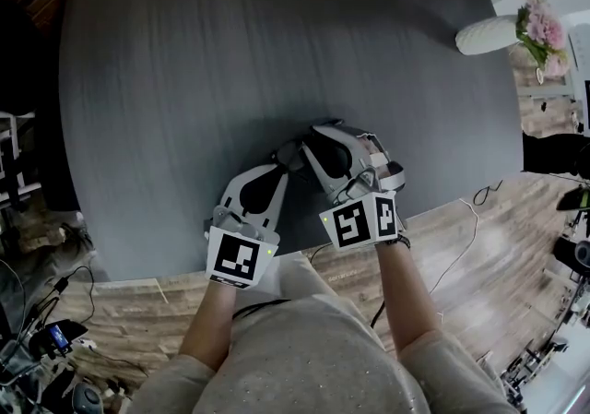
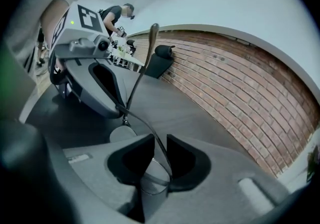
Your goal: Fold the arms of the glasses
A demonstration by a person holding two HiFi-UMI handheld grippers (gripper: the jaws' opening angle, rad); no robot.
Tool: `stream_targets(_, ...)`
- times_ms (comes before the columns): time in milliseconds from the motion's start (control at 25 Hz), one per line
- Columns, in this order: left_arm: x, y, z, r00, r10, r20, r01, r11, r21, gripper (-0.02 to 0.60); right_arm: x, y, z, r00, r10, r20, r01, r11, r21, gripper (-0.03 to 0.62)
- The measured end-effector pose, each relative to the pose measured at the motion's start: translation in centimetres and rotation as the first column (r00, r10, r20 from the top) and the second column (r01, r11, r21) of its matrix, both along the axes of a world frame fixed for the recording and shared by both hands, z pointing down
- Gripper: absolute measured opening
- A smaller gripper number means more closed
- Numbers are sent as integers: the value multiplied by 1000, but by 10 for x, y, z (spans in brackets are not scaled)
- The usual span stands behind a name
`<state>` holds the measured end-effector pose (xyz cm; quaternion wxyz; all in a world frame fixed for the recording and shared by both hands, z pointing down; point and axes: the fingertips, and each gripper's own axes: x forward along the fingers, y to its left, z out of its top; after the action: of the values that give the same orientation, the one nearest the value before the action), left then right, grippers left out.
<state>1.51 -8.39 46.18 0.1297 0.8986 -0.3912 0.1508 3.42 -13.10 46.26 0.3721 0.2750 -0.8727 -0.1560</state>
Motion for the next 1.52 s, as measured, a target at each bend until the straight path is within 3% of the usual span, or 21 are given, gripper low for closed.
stream_targets(480,1,13,3,997,66,38,-67,998,9,-2,0,-4,2,999,20,-34,-18,999,47,63)
stream_targets(1040,-4,8,-8,999,40,5,-41,999,32,-2,-7,5,18,995,-28,-100,32,999,37,74)
stream_targets(1520,-7,1,-9,1000,18,-11,-18,999,30,-2,-11,12,7,1000,-4,19,5,998,-65,126)
